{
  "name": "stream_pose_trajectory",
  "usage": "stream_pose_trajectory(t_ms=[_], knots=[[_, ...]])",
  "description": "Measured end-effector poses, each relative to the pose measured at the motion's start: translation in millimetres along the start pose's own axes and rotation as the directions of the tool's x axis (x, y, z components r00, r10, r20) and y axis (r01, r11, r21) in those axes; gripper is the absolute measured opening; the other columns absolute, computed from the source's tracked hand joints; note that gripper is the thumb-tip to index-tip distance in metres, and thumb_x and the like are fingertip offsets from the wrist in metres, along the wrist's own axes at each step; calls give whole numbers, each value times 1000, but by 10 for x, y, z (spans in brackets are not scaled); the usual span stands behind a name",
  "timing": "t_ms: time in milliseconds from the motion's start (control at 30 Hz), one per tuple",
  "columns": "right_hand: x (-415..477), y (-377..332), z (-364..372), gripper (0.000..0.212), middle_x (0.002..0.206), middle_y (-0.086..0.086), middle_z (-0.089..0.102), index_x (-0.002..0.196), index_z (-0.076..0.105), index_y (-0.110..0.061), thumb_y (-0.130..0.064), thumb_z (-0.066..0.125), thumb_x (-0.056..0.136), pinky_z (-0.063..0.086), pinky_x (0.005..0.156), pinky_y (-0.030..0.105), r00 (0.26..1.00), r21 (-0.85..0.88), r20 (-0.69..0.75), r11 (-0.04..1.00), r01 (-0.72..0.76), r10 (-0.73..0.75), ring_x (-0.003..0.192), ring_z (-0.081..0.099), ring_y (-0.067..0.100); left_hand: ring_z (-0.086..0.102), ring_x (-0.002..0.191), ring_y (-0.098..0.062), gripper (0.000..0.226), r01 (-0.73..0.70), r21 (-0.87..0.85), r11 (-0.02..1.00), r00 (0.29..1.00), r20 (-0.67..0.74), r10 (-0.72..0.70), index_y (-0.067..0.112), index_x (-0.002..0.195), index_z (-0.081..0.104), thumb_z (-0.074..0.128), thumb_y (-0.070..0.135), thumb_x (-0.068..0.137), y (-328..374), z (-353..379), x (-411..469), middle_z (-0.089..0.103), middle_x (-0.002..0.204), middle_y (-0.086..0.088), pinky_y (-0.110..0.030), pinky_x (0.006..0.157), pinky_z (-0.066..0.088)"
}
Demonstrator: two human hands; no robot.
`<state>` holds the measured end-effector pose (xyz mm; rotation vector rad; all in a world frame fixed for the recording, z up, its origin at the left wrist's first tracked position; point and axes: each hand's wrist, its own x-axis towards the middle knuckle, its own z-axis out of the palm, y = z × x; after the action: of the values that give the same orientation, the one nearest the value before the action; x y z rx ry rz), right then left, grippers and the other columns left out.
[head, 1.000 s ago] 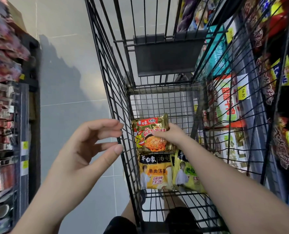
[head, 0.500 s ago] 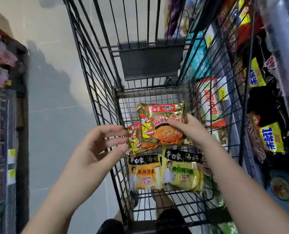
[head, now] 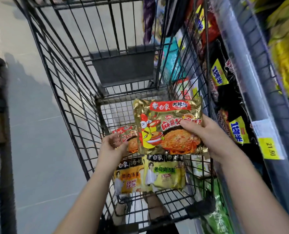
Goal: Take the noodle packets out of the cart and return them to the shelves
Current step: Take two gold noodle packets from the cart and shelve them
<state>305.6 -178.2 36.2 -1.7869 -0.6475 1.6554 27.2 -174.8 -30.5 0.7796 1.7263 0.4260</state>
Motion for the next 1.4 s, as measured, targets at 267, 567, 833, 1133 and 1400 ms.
stream_pose_trajectory(t_ms=[267, 567, 833, 1133, 1400], knots=[[-372, -211, -172, 68, 102, -6, 81, 115, 69, -27, -50, 91, 55, 61, 70, 30, 999, -3, -33, 1000, 29, -29, 92, 79, 16, 63, 76, -19, 59, 311, -217, 925, 930, -134, -343, 4, 140, 42, 75, 9, 92, -457, 385, 567, 55, 130, -12, -37, 84, 55], [-584, -207, -261, 47, 96, -10, 81, 109, 68, -25, -36, 76, 63, 58, 61, 16, 998, 10, -42, 999, 38, -37, 87, 78, 8, 60, 115, -40, 79, 364, 71, 929, 890, -320, -325, 4, 143, 42, 86, 23, 80, -743, 573, 939, 42, 145, -22, -48, 99, 54], [-653, -129, -297, 52, 98, -8, 81, 113, 67, -22, -36, 76, 63, 57, 64, 13, 996, 31, -77, 999, 41, -38, 89, 77, 7, 61, 119, -43, 88, 456, 123, 881, 858, -325, -398, 1, 136, 45, 89, 35, 68, -929, 617, 1090, 55, 133, -24, -53, 97, 55], [-680, -105, -455, 45, 103, -3, 81, 110, 72, -19, -32, 80, 68, 57, 68, 16, 997, 51, -63, 998, 44, -41, 94, 78, 13, 59, 121, -43, 117, 530, 173, 830, 811, -390, -436, -1, 138, 40, 97, 54, 53, -1094, 637, 1484, 54, 135, -25, -53, 96, 55], [-707, -102, -571, 52, 104, 6, 81, 101, 79, -22, -43, 93, 56, 60, 63, 23, 995, 120, -92, 992, 44, -33, 90, 79, 21, 62, 111, -41, 103, 482, 177, 858, 846, -347, -404, -3, 141, 37, 95, 40, 68, -768, 652, 1226, 46, 138, -24, -50, 89, 58]])
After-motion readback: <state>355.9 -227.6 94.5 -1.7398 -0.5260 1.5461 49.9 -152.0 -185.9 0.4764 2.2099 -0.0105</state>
